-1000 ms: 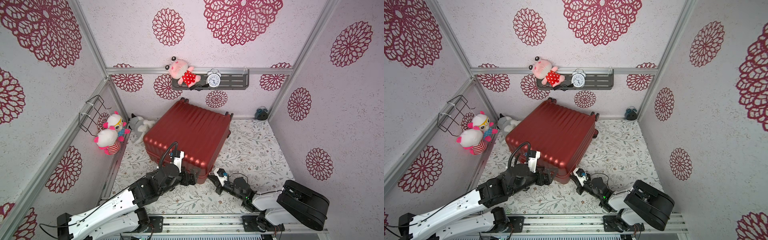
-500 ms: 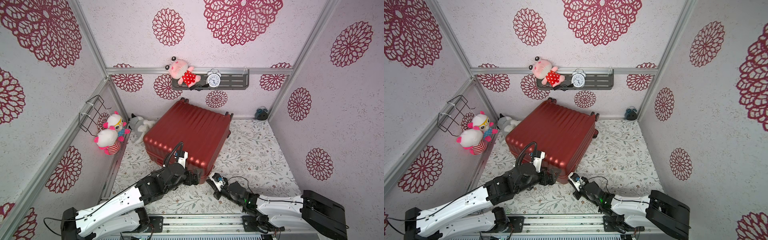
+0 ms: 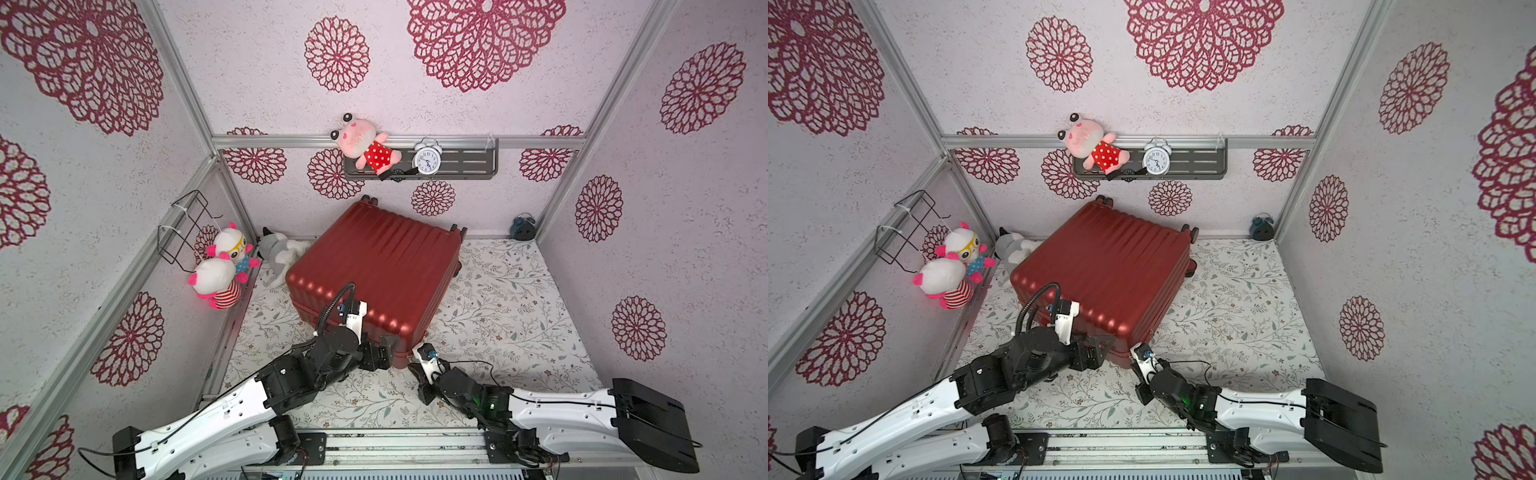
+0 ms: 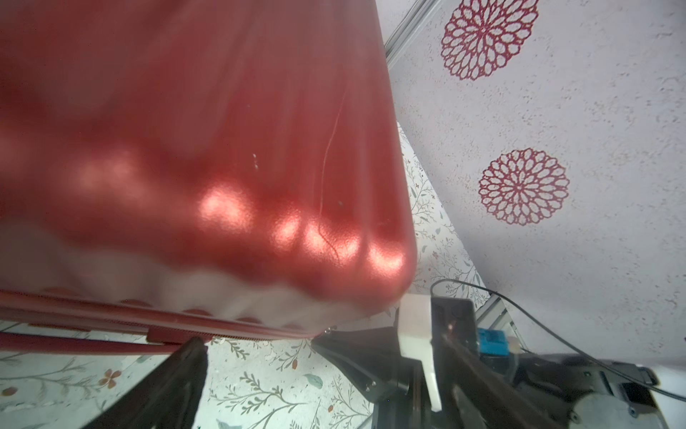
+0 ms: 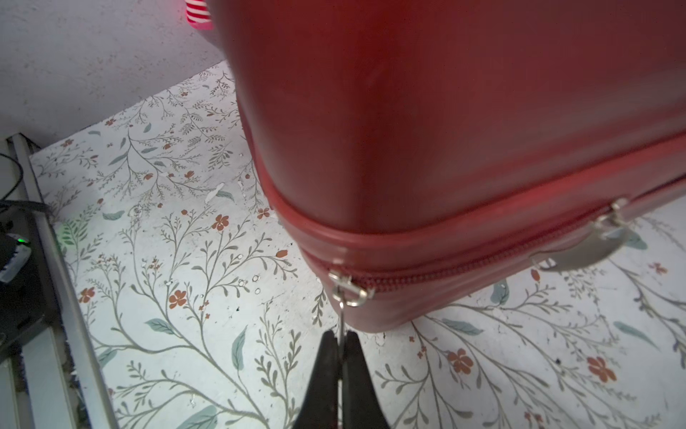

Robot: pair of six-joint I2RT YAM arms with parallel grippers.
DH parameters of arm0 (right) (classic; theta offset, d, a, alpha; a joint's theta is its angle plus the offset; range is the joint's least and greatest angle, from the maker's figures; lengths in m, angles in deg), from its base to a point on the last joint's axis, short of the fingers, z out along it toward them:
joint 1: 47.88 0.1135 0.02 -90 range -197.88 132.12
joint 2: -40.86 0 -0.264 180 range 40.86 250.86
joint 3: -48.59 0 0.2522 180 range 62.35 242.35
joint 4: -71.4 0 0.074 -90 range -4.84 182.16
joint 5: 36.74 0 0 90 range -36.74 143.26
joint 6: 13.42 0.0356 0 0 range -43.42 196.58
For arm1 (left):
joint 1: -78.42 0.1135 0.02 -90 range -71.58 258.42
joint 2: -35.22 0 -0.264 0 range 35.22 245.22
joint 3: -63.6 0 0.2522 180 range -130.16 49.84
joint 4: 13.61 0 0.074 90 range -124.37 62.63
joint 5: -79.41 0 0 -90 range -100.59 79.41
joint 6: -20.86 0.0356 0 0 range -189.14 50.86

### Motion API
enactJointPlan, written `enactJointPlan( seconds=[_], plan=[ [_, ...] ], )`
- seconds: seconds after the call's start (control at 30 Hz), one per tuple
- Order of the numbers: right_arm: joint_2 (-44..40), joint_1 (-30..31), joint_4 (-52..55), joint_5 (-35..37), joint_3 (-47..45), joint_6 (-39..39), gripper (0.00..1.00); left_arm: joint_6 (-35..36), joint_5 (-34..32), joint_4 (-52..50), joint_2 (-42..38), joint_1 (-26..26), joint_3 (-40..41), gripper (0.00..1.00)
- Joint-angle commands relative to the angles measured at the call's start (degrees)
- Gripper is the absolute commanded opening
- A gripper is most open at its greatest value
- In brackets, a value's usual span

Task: Open the suitcase zippers
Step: Unzip the zipper on the suitcase, then adjust the suitcase at the center of the board.

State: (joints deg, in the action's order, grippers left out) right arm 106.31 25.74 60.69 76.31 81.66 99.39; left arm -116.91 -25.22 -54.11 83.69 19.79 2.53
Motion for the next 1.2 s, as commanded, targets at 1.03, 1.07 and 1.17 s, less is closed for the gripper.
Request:
enactJointPlan(
  seconds=[1.03,1.07,1.17],
  plan=[
    [-29.74,-0.57,20.3,9.24,-8.42,8.99,0.0,2.72,27.49,21.5,27.54,4.55,-7.63,0.98],
    [-30.13,-1.05,20.7,8.9,-8.34,8.78,0.0,2.96,28.0,22.09,28.75,4.74,-8.27,0.98],
    [-30.83,-2.58,21.46,8.13,-8.24,8.18,0.0,4.2,28.43,22.34,31.89,5.1,-11.0,0.98]
  ],
)
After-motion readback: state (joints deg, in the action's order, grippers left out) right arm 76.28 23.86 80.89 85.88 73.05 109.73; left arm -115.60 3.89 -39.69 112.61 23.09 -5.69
